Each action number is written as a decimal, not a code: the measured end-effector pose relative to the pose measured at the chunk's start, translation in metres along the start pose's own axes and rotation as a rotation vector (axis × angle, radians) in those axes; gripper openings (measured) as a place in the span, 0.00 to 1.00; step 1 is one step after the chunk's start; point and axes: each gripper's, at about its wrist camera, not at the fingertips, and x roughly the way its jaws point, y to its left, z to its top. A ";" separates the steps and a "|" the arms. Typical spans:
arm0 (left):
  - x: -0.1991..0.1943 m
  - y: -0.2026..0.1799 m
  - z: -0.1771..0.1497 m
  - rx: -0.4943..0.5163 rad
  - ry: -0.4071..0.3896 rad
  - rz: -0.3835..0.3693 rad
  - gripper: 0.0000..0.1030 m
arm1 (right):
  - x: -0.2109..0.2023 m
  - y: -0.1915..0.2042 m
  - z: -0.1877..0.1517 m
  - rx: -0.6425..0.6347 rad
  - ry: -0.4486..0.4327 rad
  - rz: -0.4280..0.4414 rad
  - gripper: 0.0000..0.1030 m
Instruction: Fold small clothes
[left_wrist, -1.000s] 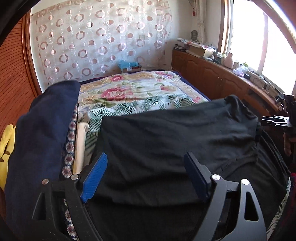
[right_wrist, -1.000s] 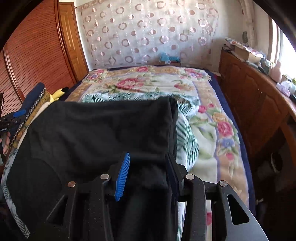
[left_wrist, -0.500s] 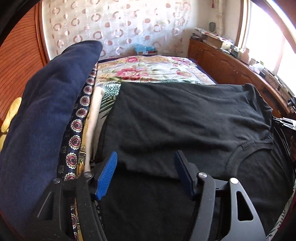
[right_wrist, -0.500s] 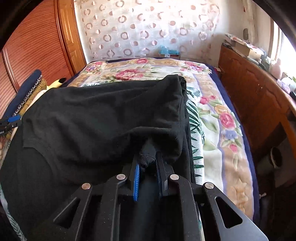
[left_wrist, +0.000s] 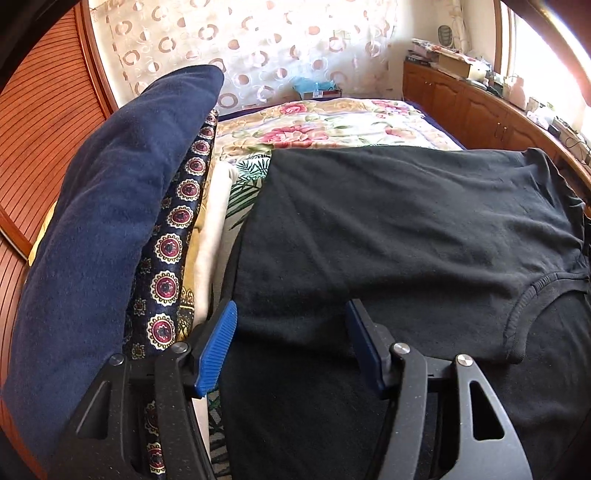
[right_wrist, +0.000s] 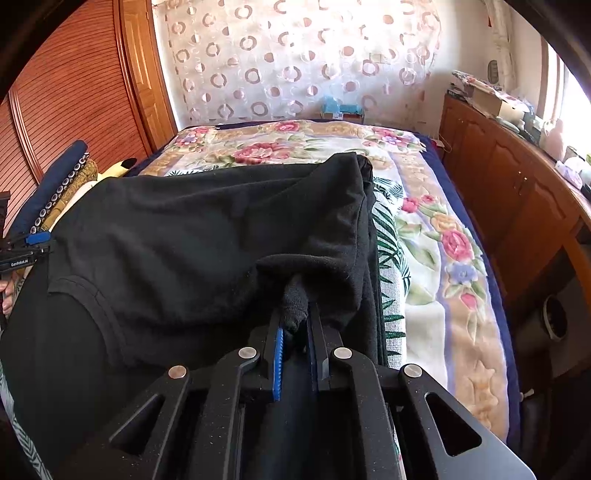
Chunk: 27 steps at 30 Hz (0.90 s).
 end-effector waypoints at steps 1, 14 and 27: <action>-0.001 0.000 0.001 0.001 0.000 -0.001 0.52 | 0.000 0.000 0.000 -0.002 -0.001 0.002 0.10; -0.023 0.010 -0.001 0.010 -0.035 -0.051 0.01 | -0.035 0.009 0.013 -0.047 -0.126 0.001 0.08; -0.104 0.011 -0.014 -0.002 -0.211 -0.103 0.01 | -0.071 0.013 0.001 -0.044 -0.220 0.003 0.07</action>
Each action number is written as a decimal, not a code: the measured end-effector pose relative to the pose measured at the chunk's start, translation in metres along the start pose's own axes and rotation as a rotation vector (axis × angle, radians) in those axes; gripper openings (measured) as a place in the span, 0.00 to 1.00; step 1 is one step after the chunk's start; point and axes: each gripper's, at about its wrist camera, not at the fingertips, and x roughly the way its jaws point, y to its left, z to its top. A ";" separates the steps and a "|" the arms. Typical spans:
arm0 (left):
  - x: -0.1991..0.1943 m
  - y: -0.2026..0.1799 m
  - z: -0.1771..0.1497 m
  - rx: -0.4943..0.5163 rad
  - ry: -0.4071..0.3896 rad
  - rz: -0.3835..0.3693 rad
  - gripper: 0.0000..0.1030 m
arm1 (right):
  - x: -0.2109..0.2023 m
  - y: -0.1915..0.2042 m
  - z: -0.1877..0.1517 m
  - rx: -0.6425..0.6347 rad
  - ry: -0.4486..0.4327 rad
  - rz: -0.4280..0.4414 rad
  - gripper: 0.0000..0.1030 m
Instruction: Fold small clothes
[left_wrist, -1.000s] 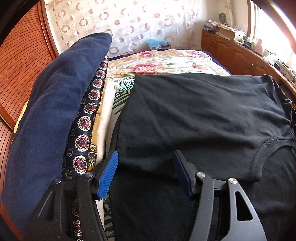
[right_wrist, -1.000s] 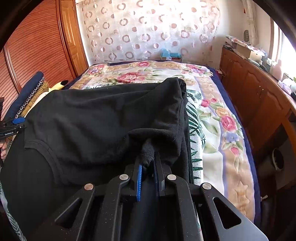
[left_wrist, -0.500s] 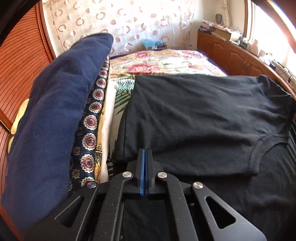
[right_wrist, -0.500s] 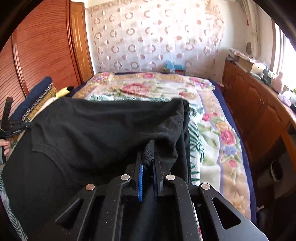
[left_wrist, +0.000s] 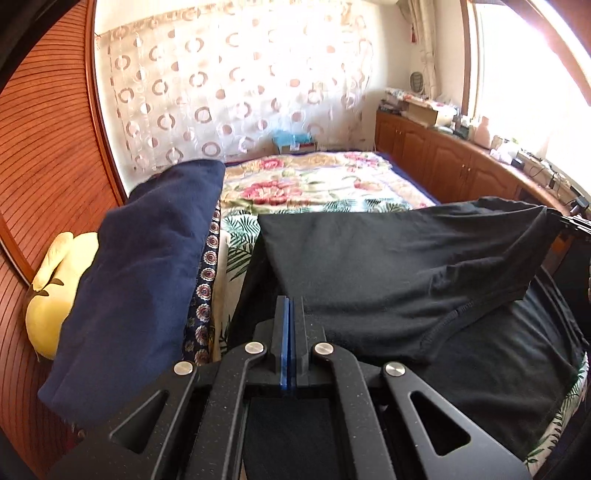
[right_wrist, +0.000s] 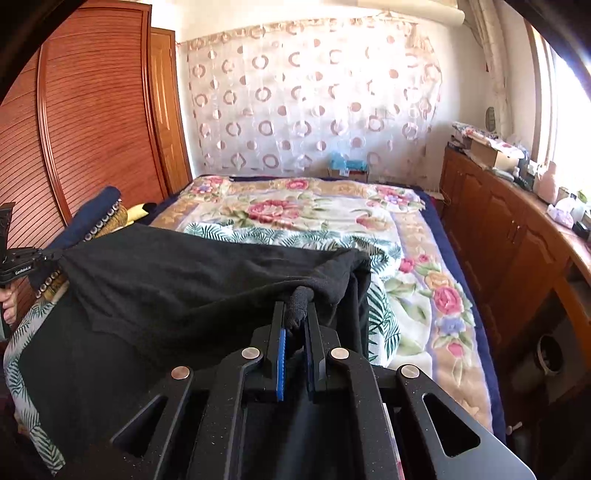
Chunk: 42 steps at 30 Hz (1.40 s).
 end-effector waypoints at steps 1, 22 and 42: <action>-0.006 0.000 -0.004 0.003 -0.005 -0.002 0.01 | -0.005 0.001 -0.002 -0.002 -0.004 -0.001 0.07; -0.106 0.014 -0.083 -0.050 -0.058 -0.036 0.01 | -0.113 0.015 -0.082 0.023 -0.011 0.007 0.07; -0.077 0.005 -0.119 -0.069 0.028 -0.053 0.45 | -0.093 0.009 -0.132 0.099 0.101 -0.025 0.27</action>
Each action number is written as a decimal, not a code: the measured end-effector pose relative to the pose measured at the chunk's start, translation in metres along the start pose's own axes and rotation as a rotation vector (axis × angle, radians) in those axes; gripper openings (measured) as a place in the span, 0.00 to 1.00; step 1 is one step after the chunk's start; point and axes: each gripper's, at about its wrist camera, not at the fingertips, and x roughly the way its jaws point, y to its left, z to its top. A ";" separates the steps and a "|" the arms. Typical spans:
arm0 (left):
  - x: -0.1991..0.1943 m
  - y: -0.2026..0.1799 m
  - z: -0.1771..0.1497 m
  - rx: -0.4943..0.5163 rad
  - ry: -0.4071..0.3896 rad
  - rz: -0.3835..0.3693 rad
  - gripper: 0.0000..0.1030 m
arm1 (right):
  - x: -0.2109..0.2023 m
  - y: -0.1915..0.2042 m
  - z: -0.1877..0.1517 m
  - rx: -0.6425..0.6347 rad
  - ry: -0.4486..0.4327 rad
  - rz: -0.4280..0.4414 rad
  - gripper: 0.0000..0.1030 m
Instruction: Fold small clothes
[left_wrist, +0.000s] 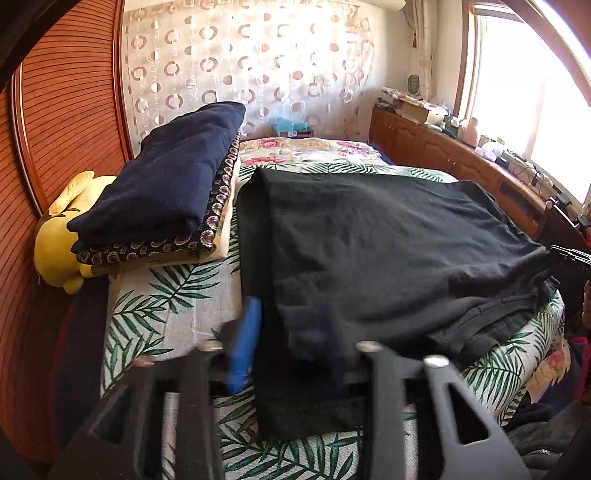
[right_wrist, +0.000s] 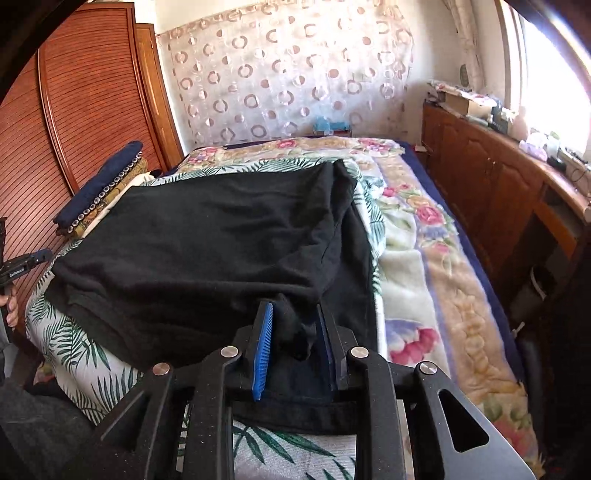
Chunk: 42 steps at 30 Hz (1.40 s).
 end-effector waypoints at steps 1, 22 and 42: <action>0.002 0.000 0.000 -0.003 0.005 -0.006 0.50 | 0.000 0.002 -0.001 -0.005 -0.004 -0.007 0.28; 0.018 0.001 -0.003 -0.027 0.038 0.003 0.79 | 0.056 -0.010 0.049 -0.010 -0.026 -0.023 0.28; 0.026 -0.001 -0.003 -0.029 0.028 0.000 0.79 | 0.181 -0.062 0.128 0.126 0.080 -0.030 0.03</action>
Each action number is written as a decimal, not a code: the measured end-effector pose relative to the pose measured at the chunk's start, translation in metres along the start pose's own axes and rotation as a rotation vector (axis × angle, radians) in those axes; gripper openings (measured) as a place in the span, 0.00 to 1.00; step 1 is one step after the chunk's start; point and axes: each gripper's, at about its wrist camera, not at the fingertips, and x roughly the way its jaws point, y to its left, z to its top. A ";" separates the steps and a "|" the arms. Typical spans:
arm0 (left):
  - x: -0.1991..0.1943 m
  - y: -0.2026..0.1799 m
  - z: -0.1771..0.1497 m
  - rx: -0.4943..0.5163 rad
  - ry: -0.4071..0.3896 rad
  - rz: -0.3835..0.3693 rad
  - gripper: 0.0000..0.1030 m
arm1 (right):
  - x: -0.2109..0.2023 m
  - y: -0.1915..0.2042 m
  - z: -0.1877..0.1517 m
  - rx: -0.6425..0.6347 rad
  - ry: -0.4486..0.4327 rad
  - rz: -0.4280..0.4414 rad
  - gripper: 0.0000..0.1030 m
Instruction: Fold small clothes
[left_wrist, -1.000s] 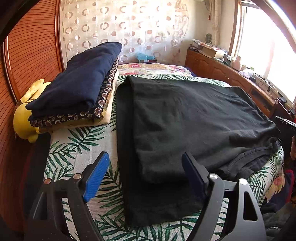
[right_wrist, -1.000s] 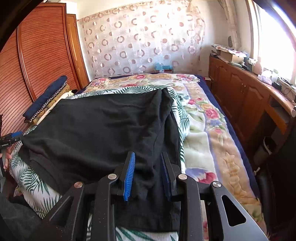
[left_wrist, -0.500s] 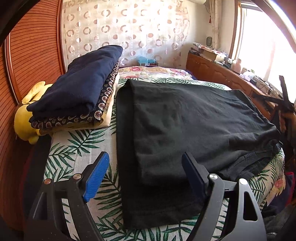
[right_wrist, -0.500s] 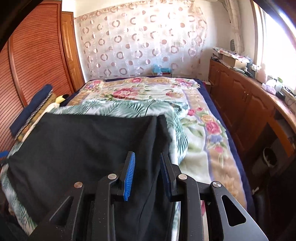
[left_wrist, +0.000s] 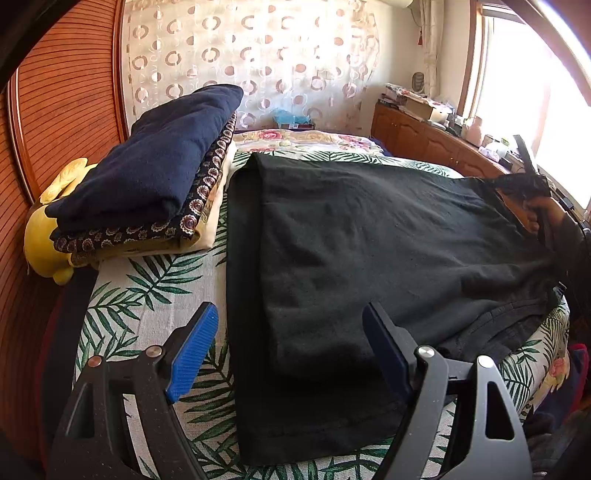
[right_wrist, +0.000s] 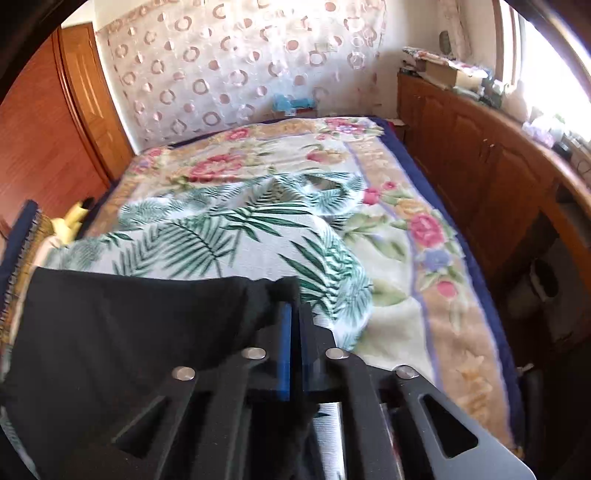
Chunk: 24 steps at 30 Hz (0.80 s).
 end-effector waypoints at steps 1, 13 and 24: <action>0.001 0.000 0.000 -0.001 0.002 0.002 0.79 | -0.008 0.001 0.002 -0.001 -0.035 -0.004 0.03; 0.004 0.003 -0.001 -0.014 0.018 0.035 0.79 | -0.039 0.016 0.005 -0.079 -0.084 -0.172 0.14; 0.004 0.009 -0.005 -0.029 0.021 0.043 0.79 | -0.077 0.081 -0.080 -0.271 -0.041 0.067 0.17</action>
